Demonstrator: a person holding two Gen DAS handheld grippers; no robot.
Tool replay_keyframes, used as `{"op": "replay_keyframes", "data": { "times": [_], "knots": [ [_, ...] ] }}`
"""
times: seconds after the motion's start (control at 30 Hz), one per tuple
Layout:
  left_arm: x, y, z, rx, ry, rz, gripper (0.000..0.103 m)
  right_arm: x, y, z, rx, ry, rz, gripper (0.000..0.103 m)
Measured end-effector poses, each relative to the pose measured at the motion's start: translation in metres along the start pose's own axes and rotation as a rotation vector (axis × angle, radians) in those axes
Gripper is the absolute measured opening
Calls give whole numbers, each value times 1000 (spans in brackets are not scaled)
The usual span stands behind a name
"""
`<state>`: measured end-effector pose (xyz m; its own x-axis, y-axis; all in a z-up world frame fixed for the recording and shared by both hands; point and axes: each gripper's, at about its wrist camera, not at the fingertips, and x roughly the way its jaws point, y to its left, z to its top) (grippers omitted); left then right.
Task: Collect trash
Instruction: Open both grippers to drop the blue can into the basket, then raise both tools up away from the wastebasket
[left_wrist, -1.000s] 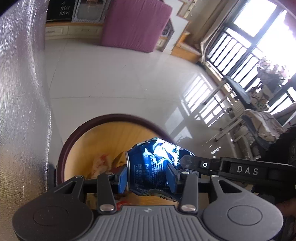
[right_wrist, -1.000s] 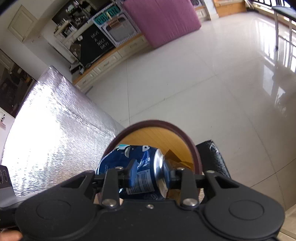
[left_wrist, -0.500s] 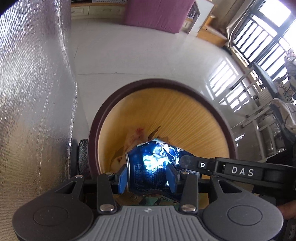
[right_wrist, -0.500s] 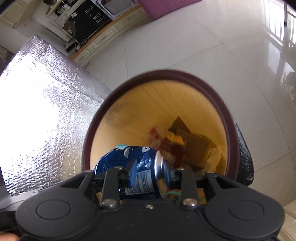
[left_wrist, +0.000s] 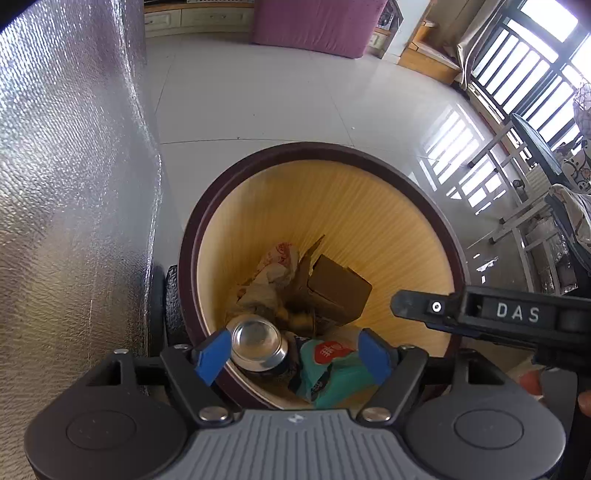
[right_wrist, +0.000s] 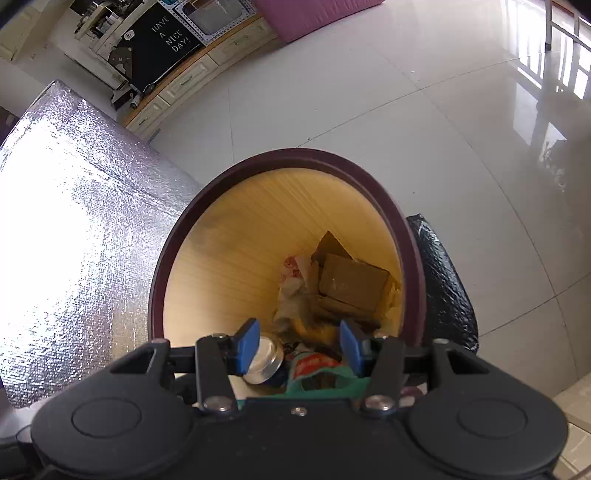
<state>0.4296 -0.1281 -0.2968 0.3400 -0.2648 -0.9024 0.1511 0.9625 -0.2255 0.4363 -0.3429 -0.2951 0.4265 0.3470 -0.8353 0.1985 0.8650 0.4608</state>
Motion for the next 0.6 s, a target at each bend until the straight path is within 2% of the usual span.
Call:
{"op": "replay_keyframes", "data": {
  "times": [0.2, 0.4, 0.6],
  "knots": [
    [-21, 3, -2, -6, -16, 0, 84, -16, 7, -1, -18, -10, -5, 50],
    [-43, -10, 0, -12, -42, 7, 84, -43, 14, -4, -58, -43, -10, 50],
    [-74, -17, -2, -7, -83, 13, 92, -81, 19, -9, -90, -93, -13, 53]
  ]
}}
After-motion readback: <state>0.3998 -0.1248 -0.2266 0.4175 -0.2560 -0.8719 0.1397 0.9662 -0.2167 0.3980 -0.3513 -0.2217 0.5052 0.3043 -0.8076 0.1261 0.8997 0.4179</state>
